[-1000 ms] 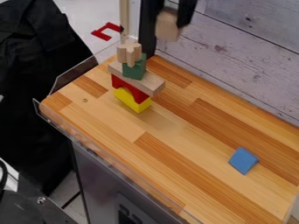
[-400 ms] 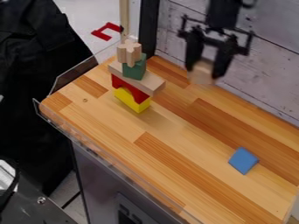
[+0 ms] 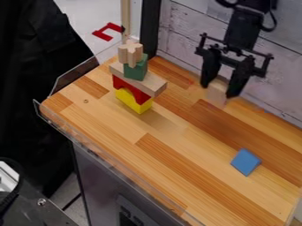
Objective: Remove the block and put it to the right
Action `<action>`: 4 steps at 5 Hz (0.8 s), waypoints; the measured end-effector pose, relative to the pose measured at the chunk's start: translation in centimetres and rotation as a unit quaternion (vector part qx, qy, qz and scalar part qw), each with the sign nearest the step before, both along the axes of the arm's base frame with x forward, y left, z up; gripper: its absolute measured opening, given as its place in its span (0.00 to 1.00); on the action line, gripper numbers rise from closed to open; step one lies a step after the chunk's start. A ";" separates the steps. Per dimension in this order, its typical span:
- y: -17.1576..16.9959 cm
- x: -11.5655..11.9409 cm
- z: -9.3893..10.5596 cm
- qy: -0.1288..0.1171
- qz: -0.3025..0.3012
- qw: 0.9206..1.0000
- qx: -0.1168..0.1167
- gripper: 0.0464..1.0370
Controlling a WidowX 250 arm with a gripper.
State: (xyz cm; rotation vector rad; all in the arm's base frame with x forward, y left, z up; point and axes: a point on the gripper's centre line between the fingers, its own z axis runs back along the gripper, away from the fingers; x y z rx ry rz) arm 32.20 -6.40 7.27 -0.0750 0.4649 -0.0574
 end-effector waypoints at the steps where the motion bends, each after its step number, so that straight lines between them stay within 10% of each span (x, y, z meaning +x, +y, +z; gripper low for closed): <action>1: -0.1 -0.8 -1.5 0.021 0.000 1.000 -0.001 0.52; 4: 0.0 -2.7 -5.5 0.033 0.007 0.999 -0.035 0.52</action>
